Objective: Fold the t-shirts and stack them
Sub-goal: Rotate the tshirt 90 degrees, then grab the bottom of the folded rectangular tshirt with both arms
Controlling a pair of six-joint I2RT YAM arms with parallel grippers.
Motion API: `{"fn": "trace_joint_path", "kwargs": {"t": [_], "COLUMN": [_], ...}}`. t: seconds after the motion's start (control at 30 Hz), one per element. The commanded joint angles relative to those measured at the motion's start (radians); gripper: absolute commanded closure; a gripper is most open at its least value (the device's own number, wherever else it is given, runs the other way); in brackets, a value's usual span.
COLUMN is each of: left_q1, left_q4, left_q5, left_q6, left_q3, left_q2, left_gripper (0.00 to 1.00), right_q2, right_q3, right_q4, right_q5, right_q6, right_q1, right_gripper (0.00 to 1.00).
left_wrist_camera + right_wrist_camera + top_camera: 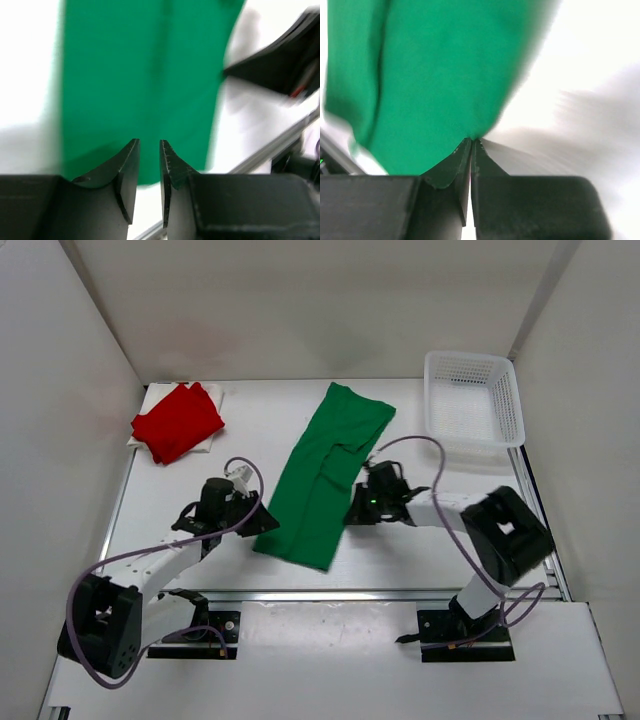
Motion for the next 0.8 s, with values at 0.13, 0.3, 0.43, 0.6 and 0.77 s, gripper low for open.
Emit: {"fn": "trace_joint_path", "kwargs": {"t": [0.13,0.3,0.43,0.6,0.77], "left_q1": [-0.203,-0.274,-0.329,-0.321,-0.356], "left_q4": [-0.057,-0.084,-0.109,-0.127,-0.138], "left_q5": [-0.124,-0.129,-0.129,-0.121,-0.111], "left_q6": [0.036,0.067,0.084,0.099,0.104], "left_q3": [0.037,0.028,0.017,-0.018,-0.008], "left_q2": [0.024,0.085,0.135,0.131,0.160], "left_gripper": [0.59,0.46,0.40,0.42,0.46], "right_q2": [-0.378,-0.592,-0.711,-0.741,-0.726], "right_q3": [-0.195,-0.332,-0.462,-0.507,-0.536], "right_q4": [-0.265,-0.384,-0.367,-0.289,-0.202], "right_q5": [-0.085,-0.061,-0.091,-0.066,-0.083], "right_q6": [-0.185,-0.136,0.011,0.124,0.174], "right_q1": [-0.241,-0.281,-0.179,-0.039,-0.019], "right_gripper": [0.65,0.61,0.62,0.57,0.65]}}
